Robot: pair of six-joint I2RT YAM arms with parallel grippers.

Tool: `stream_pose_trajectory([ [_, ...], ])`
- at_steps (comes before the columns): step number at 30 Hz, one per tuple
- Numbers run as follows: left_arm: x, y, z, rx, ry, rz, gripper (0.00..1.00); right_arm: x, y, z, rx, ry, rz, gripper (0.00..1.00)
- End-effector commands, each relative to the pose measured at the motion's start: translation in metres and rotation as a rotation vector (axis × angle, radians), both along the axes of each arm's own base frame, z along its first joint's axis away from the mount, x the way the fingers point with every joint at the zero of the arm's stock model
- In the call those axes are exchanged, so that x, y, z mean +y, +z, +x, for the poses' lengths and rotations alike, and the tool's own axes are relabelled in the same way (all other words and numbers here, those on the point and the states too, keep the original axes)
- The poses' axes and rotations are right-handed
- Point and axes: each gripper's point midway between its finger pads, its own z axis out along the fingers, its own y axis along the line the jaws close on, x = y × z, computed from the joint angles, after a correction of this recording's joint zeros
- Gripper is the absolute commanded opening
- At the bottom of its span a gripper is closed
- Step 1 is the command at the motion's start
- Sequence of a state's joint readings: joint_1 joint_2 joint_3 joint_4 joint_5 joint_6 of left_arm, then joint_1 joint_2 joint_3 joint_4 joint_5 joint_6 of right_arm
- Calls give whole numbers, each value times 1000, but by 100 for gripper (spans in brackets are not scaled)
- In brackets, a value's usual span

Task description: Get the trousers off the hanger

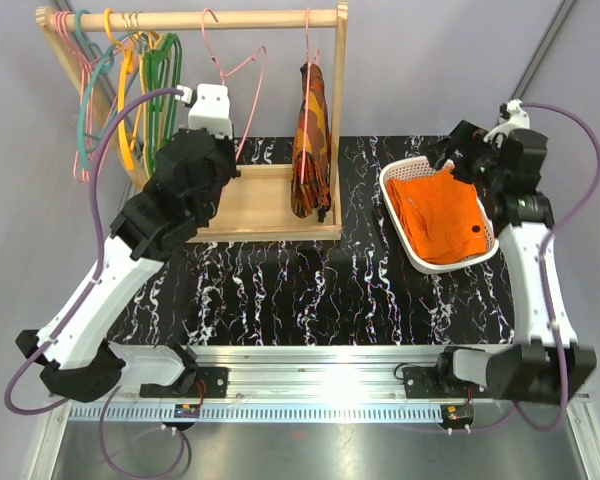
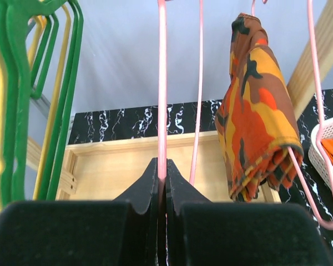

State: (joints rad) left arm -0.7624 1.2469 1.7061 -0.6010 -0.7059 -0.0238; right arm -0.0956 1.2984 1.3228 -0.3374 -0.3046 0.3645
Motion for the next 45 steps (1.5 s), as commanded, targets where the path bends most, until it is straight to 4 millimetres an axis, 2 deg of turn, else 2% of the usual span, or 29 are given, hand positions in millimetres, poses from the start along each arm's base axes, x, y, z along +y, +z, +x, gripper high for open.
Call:
stream_pose_trajectory([
  [1,-9,35,17,-89,-76,-52,0,44,3,-57,-10,244,49,100],
  [2,-13,32,25,-81,-82,-49,0,51,25,-81,-85,276,45,99],
  [3,-14,33,31,-87,-87,-55,0,56,31,-96,-109,304,50,99],
  [4,-13,36,36,-97,-88,-63,0,65,42,-123,-163,348,52,99],
  [6,-20,29,51,-82,-93,-47,0,71,51,-149,-206,367,68,99],
  [7,-16,37,55,-97,-81,-56,0,75,56,-171,-249,388,66,99],
  [10,-14,29,76,-72,-56,-49,0,80,58,-206,-289,393,85,100],
  [11,-14,32,79,-77,-56,-54,0,81,56,-213,-292,392,82,99],
  [15,-6,8,102,-21,-6,-57,0,80,46,-239,-268,392,36,100],
  [21,-8,-18,99,32,-23,-85,2,77,46,-260,-263,372,-8,99],
  [22,-6,-12,92,19,-34,-97,7,73,43,-260,-255,344,-28,99],
  [23,-5,-12,88,20,-34,-110,34,71,42,-259,-250,334,-41,100],
  [25,-1,-17,79,34,-38,-116,62,57,37,-254,-222,261,-96,100],
  [27,6,-8,58,22,-51,-155,81,42,38,-252,-207,182,-141,99],
  [28,4,-20,51,54,-72,-162,84,37,32,-252,-179,161,-166,99],
  [29,13,-6,29,26,-84,-202,85,30,31,-252,-167,130,-181,99],
  [30,12,-14,19,54,-94,-225,87,31,30,-254,-165,137,-194,100],
  [31,18,-16,8,52,-90,-241,99,23,28,-255,-153,98,-215,100],
  [32,26,-24,-11,59,-85,-258,99,19,26,-255,-146,83,-227,99],
  [34,38,-32,-30,61,-63,-267,99,12,23,-261,-132,60,-259,99],
  [35,43,-49,-36,88,-46,-256,99,10,23,-263,-128,53,-271,100],
  [36,58,-49,-53,76,-17,-268,99,2,22,-266,-115,18,-289,99],
  [37,65,-57,-60,88,3,-263,99,0,22,-269,-116,14,-298,100],
  [38,73,-76,-68,127,27,-240,99,-1,22,-271,-113,12,-301,100],
  [39,84,-77,-81,110,36,-249,99,-8,26,-273,-118,-24,-312,99],
  [41,97,-90,-97,113,60,-244,99,-16,28,-277,-120,-62,-323,99],
  [42,101,-110,-100,141,76,-222,99,-18,29,-279,-120,-72,-325,99],
  [43,111,-108,-113,99,76,-245,99,-18,29,-281,-123,-73,-325,100],
  [45,119,-129,-121,122,92,-209,99,-19,30,-281,-127,-75,-323,99],
])
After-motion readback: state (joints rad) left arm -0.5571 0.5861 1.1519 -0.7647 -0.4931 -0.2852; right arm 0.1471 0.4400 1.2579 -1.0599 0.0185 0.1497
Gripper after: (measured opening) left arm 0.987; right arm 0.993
